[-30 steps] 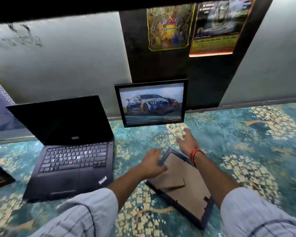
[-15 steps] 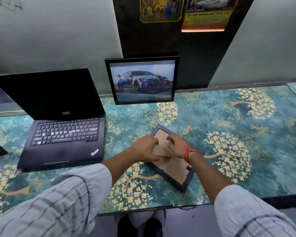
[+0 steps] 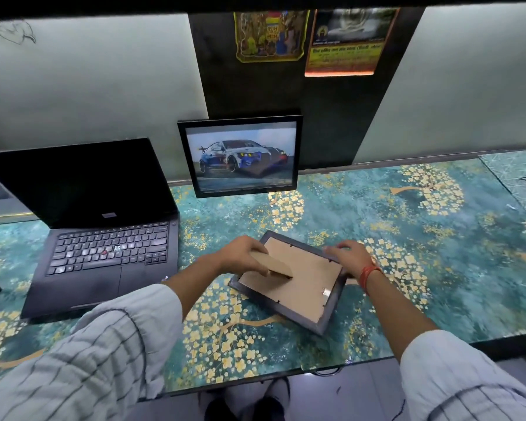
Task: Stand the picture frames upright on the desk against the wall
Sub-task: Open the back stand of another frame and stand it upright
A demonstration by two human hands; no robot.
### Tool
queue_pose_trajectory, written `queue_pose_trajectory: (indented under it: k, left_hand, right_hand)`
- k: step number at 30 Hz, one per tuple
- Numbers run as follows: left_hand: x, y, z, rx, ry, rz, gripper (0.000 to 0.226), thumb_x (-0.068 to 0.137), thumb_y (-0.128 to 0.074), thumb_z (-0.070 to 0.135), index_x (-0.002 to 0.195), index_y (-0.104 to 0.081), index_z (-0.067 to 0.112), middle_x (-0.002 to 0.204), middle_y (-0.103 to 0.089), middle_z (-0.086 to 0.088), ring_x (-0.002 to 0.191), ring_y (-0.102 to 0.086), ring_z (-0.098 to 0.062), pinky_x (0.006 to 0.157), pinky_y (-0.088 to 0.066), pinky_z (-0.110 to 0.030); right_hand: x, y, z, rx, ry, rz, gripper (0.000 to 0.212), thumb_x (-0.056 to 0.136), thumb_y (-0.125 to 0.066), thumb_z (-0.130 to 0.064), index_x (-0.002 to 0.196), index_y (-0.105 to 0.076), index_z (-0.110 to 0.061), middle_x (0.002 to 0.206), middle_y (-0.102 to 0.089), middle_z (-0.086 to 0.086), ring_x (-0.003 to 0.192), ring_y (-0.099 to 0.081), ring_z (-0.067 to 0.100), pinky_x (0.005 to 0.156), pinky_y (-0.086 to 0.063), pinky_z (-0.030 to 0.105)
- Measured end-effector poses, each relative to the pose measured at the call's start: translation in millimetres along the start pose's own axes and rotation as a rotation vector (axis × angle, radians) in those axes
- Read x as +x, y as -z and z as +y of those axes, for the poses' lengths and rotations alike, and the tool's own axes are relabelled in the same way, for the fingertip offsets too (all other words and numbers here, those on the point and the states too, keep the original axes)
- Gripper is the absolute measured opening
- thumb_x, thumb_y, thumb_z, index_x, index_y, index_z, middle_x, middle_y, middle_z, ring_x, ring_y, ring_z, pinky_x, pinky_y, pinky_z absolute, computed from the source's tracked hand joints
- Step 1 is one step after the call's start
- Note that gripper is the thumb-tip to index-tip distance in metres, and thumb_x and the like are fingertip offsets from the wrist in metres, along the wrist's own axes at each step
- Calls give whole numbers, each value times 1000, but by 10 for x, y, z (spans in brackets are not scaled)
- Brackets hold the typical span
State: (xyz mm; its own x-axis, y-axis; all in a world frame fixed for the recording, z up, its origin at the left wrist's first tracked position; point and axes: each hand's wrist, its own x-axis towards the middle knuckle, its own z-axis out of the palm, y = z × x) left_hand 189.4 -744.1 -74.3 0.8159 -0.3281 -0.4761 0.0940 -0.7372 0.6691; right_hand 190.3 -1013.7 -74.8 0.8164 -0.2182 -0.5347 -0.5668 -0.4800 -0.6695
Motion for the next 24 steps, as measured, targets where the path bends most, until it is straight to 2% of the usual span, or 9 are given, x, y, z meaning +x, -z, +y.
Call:
queue_pose_trajectory:
  k: [2, 5, 9, 11, 13, 15, 18, 20, 24]
  left_hand:
    - [-22, 106, -34, -196, 19, -8, 36, 71, -80, 14, 106, -74, 8, 99, -68, -7, 83, -60, -16, 64, -45, -17]
    - [-48, 223, -74, -443, 42, -29, 34, 70, -77, 8, 103, -75, 4, 101, -70, -14, 88, -62, -20, 71, -51, -27]
    - [-97, 343, -68, -618, 74, -147, 33, 74, -71, 5, 106, -72, -1, 83, -68, -7, 80, -61, -19, 74, -52, -30]
    - [-109, 398, -132, -725, 126, -228, 33, 76, -69, 8, 108, -71, 0, 84, -68, -8, 80, -64, -20, 82, -54, -35]
    - [-114, 407, -258, -802, 165, -314, 42, 76, -67, 19, 114, -67, 2, 96, -66, -9, 90, -63, -23, 90, -52, -39]
    - [-121, 367, -381, -888, 195, -351, 45, 73, -67, 26, 112, -65, 3, 99, -64, -9, 89, -62, -24, 85, -50, -38]
    - [-140, 242, -500, -1014, 228, -299, 21, 67, -70, 26, 82, -74, 12, 84, -69, -5, 74, -64, -19, 78, -48, -34]
    - [-143, 178, -567, -1064, 251, -266, 15, 68, -71, 24, 74, -74, 11, 82, -71, -7, 76, -66, -22, 82, -51, -36]
    - [-107, 127, -718, -1092, 327, -197, 37, 70, -76, 26, 98, -66, 4, 93, -68, -15, 85, -67, -31, 88, -53, -46]
  right_hand:
    - [-36, 102, 4, 427, -77, -68, 24, 74, -73, -32, 87, -70, -11, 71, -60, 4, 66, -60, 26, 59, -54, 33]
    - [-74, 142, 44, 872, -87, -124, 31, 84, -59, -27, 103, -70, -5, 74, -57, 8, 65, -60, 27, 56, -59, 44]
    - [-140, -4, -16, 1094, -41, -278, 68, 86, -43, -64, 119, -63, -8, 109, -66, 14, 97, -62, 32, 81, -52, 44]
    - [-150, -94, -112, 1120, 19, -321, 81, 80, -34, -78, 109, -68, -10, 123, -64, 10, 112, -56, 29, 91, -45, 47]
    - [-173, -210, -247, 1064, 74, -282, 82, 78, -28, -82, 87, -74, -16, 116, -67, 8, 117, -55, 24, 97, -36, 52]
    - [-225, -344, -412, 1019, 108, -210, 77, 81, -26, -80, 86, -73, -19, 103, -72, 7, 107, -62, 22, 99, -35, 51]
    - [-295, -527, -616, 1064, 152, -56, 71, 86, -33, -74, 89, -73, -16, 87, -74, 6, 82, -69, 20, 82, -52, 36]
    - [-330, -597, -702, 1088, 115, 108, 62, 84, -45, -70, 81, -72, -15, 78, -74, 5, 71, -71, 19, 71, -55, 33]
    - [-384, -712, -756, 1003, 111, 291, 48, 83, -57, -62, 67, -63, -17, 63, -68, -2, 54, -65, 10, 57, -55, 23]
